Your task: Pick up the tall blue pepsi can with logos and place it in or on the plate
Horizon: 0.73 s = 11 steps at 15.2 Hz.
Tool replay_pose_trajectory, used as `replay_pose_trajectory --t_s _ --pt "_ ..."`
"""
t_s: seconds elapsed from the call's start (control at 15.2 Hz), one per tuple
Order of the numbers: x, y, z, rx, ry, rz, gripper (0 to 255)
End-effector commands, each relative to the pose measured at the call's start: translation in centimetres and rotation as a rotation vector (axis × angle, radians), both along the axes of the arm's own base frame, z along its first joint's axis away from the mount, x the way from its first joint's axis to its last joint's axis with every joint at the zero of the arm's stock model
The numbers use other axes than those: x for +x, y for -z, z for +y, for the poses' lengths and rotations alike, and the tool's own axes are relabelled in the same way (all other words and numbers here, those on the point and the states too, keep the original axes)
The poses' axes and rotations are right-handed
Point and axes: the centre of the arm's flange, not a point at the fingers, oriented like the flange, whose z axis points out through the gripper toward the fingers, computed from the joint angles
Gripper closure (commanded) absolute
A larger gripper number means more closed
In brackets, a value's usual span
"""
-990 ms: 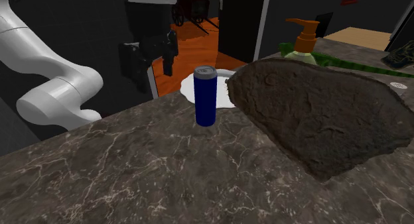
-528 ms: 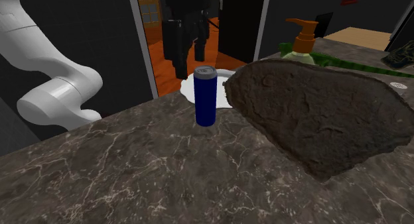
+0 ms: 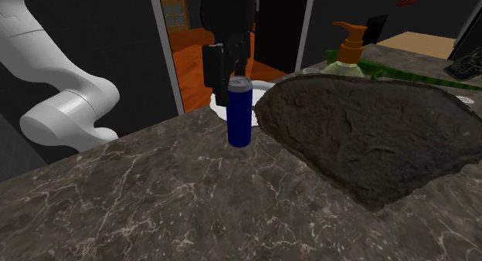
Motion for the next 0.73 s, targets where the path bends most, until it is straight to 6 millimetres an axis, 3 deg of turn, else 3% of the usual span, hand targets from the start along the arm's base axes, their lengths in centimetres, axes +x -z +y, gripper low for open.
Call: replay_pose_trajectory --t_s 0.0,0.46,0.53,0.66 --pt "-0.06 0.59 0.04 0.0 0.0 -0.001 0" --pt "-0.06 0.59 0.04 0.0 0.0 -0.001 0" --pt "-0.06 0.59 0.04 0.0 0.0 -0.001 255" --pt "-0.06 0.59 0.04 0.0 0.0 -0.001 255"
